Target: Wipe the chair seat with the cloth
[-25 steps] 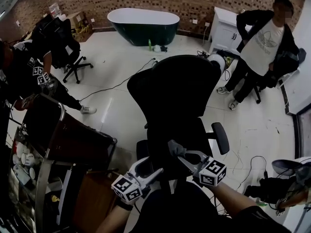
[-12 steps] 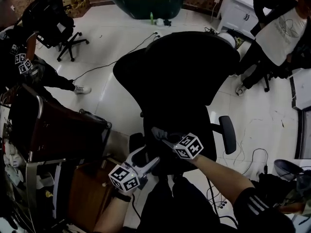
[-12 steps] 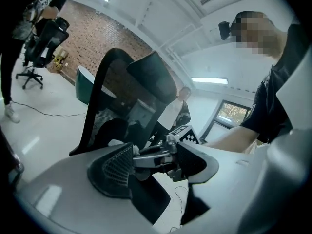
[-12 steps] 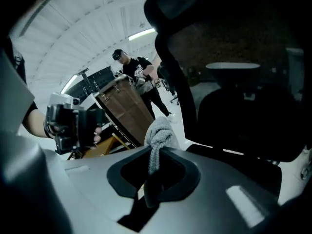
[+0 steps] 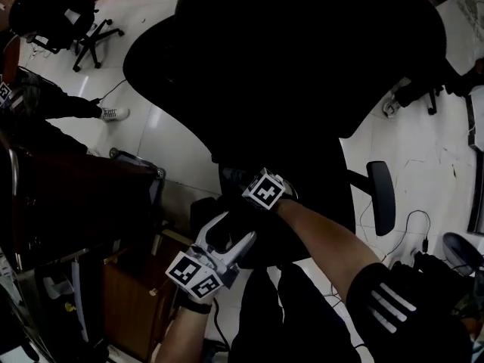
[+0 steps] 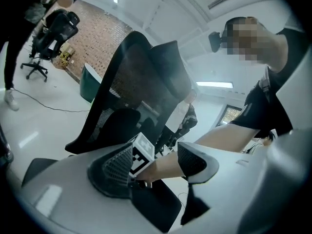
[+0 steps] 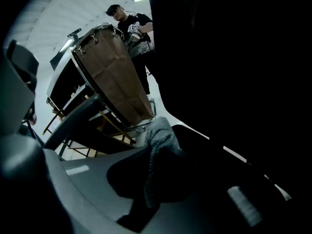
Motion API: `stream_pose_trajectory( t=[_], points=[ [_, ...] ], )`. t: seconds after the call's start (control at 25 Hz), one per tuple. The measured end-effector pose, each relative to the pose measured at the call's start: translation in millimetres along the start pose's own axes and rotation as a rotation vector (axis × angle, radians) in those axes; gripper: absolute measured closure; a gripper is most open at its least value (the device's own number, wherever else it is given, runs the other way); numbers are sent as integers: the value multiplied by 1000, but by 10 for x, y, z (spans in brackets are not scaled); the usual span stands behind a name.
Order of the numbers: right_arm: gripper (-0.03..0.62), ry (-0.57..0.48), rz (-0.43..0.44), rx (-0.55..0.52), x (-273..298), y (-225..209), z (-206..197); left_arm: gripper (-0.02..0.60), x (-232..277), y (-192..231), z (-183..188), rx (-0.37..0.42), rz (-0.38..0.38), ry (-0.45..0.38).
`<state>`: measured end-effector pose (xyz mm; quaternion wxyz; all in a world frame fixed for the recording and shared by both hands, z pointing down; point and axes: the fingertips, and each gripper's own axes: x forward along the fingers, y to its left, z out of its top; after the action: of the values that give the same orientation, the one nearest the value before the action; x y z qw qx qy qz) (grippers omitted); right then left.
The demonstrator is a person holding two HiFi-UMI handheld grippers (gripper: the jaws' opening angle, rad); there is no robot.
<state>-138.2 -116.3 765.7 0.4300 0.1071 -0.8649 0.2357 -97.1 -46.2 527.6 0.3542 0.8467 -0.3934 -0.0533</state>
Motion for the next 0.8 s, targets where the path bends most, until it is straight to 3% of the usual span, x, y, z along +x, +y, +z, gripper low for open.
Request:
stream_pose_trajectory(
  t=[0.16,0.4,0.56,0.8],
  points=[
    [563,4,-24,-65,415,-168,77,270,67,156,-148,-14,-4,2],
    [563,41,-53,-127,701,-323,-183,270,102,379,-305,-17,10,47],
    [563,69,-106,-116,506,-664,-481,270,199,380,-322,-20,1,61],
    [563,165,-230,-62,-195,-1451,-1287,270,395,182,-379,-19,-58,100]
  ],
)
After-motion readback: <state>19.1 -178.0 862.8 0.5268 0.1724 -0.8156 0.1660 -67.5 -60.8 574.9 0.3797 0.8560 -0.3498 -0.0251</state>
